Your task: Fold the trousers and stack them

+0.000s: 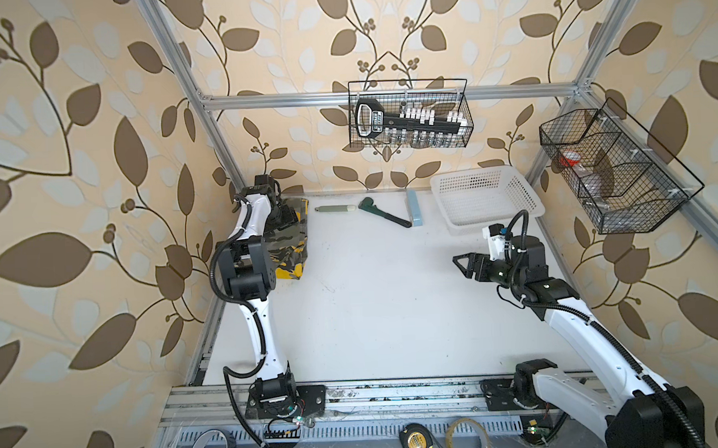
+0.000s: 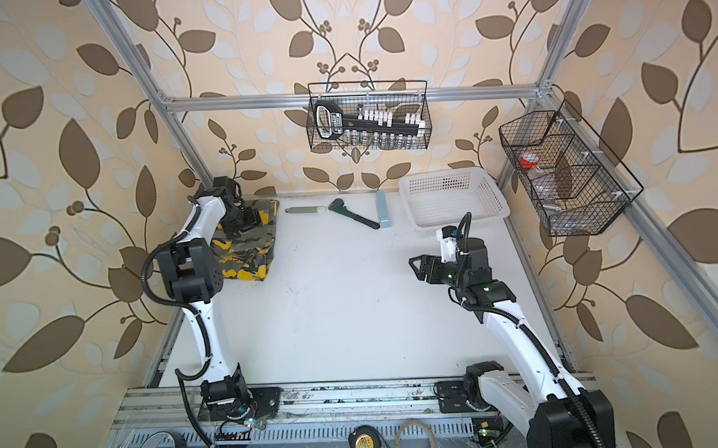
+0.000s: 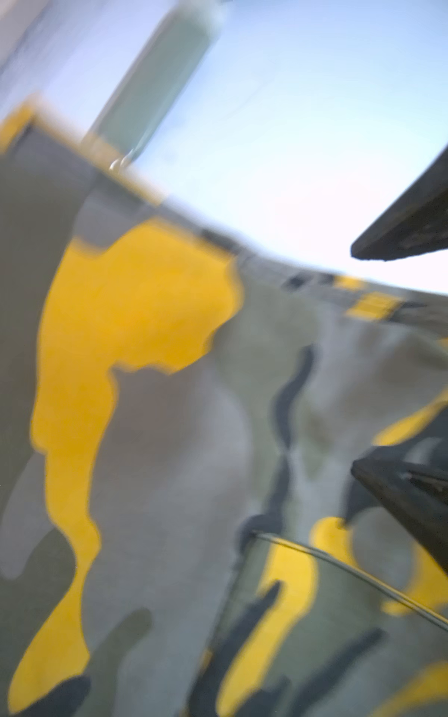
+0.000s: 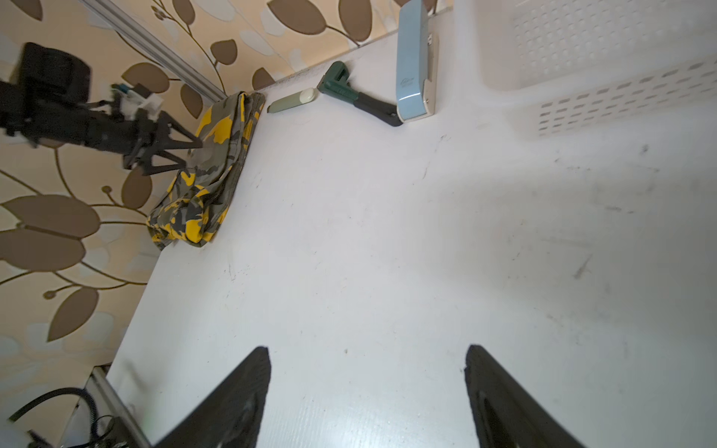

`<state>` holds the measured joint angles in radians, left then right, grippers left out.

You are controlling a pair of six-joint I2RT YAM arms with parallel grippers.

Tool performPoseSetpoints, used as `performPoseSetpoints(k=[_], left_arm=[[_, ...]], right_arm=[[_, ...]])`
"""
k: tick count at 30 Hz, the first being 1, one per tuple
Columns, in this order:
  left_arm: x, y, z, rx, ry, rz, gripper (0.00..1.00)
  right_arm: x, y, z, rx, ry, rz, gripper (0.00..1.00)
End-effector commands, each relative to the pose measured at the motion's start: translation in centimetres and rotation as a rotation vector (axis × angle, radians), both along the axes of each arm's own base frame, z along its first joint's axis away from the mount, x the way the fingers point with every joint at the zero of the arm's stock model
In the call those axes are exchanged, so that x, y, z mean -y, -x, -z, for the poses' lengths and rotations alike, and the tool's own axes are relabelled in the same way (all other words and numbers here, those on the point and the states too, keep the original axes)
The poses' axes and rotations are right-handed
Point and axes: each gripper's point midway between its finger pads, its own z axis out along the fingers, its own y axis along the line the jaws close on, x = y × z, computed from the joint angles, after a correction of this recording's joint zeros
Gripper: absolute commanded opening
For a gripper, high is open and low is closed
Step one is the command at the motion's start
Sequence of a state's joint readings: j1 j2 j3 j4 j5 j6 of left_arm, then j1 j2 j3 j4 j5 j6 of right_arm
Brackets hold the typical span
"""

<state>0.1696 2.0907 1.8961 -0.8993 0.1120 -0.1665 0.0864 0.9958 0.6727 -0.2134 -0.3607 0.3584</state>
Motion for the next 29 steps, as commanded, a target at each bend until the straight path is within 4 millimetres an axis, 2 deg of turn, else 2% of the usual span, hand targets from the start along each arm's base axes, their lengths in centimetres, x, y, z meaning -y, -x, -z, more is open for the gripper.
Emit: performPoseSetpoints(k=[1,3,8,11,12,18,20,22,29], left_arm=[[1.8,2.9,-6.5,0.19,-0.015,0.134,0.85],[2.6,5.4,-6.1,0.228,-0.014,0.157,0.97],[3.0,10.4,-3.9,0.329,-0.083,0.174,0.99],[2.6,12.0,-2.7,0.442,-0.152,0.153,0.99],[2.4,12.3,-2.1,0.478,-0.175,0.146,0.99],[1.6,12.3,-0.1,0.581,-0.233,0.088,0.99],[1.4,11.9,0.7,0.588,-0.231,0.07,0.99],[1.4,11.2,1.0,0.605,-0.215,0.058,0.99],[1.7,9.9,1.7,0.629,-0.179,0.049,0.99]], right_arm=[[2.7,-1.5,0.6,0.071,0.088,0.075,0.82],[4.5,-2.3,1.3,0.104,0.135,0.134,0.85],[8.3,-3.6,3.2,0.167,0.294,0.264,0.93],[10.6,-4.2,4.2,0.205,0.339,0.394,0.94],[11.2,-4.4,4.7,0.209,0.358,0.425,1.0],[13.4,-5.0,6.1,0.26,0.452,0.52,1.0],[13.1,-5.4,5.6,0.316,0.461,0.496,1.0],[13.2,-5.7,6.0,0.294,0.474,0.495,1.0],[12.9,-5.1,5.7,0.321,0.482,0.492,1.0]])
